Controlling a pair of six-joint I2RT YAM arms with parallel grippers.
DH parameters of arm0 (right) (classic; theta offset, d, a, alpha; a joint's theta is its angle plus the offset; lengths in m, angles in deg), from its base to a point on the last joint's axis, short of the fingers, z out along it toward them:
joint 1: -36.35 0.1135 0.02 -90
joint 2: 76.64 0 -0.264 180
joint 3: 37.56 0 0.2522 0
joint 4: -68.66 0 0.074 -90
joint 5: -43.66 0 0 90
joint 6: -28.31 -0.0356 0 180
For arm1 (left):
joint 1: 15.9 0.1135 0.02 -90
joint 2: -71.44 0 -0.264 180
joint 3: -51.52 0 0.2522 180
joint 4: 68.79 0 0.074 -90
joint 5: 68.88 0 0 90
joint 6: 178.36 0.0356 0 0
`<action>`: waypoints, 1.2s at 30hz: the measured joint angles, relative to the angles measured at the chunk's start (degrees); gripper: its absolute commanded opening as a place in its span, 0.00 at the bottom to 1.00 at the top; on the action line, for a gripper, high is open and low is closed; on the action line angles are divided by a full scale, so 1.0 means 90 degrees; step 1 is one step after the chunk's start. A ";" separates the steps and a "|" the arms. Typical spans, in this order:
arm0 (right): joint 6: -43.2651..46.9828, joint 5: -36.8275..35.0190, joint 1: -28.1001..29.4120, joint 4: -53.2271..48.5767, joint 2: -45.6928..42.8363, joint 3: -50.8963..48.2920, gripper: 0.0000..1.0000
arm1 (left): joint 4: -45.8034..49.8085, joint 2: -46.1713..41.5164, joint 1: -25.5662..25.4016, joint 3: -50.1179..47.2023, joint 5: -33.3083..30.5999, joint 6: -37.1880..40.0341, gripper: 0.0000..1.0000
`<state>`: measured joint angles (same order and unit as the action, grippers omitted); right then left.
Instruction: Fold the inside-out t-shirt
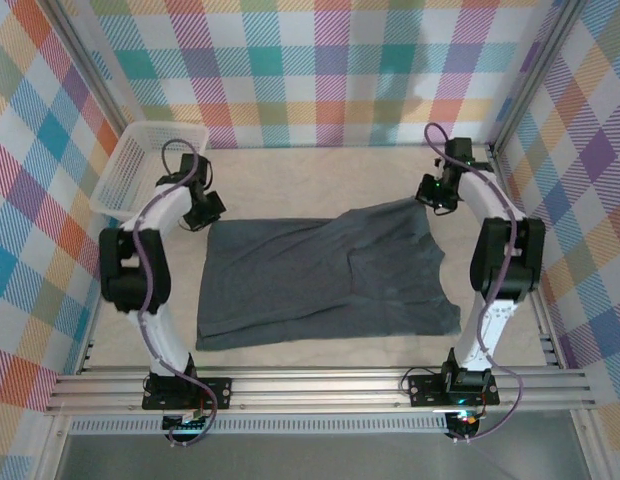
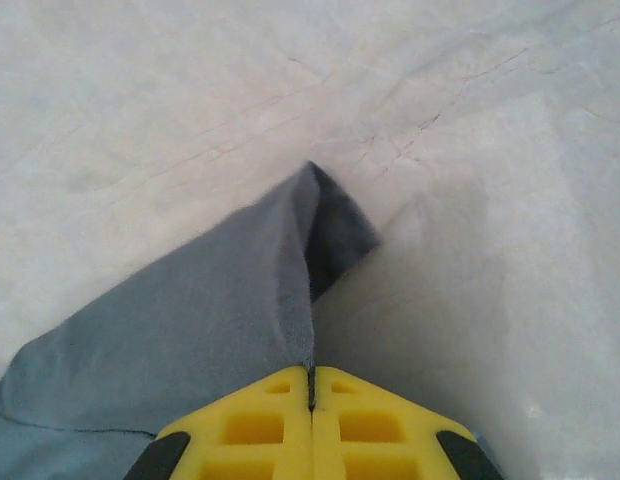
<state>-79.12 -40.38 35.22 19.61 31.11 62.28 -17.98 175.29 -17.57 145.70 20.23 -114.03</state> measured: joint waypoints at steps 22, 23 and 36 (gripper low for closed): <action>-0.1180 -0.0209 -0.0522 0.0357 -0.2849 -0.2905 0.00 | 0.0223 -0.3196 0.0097 -0.3036 -0.0559 -0.0585 0.00; -0.1243 -0.0221 -0.0522 0.0369 -0.2963 -0.3128 0.00 | 0.0219 -0.3303 0.0097 -0.3198 -0.0571 -0.0646 0.00; -0.1627 0.0017 -0.0563 0.0216 -0.3310 -0.4539 0.45 | 0.0029 -0.2817 0.0163 -0.3920 -0.0483 -0.0950 0.52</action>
<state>-93.77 -40.23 30.15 21.55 1.32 21.43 -17.71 149.94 -16.11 110.42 15.88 -122.58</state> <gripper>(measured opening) 0.420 0.482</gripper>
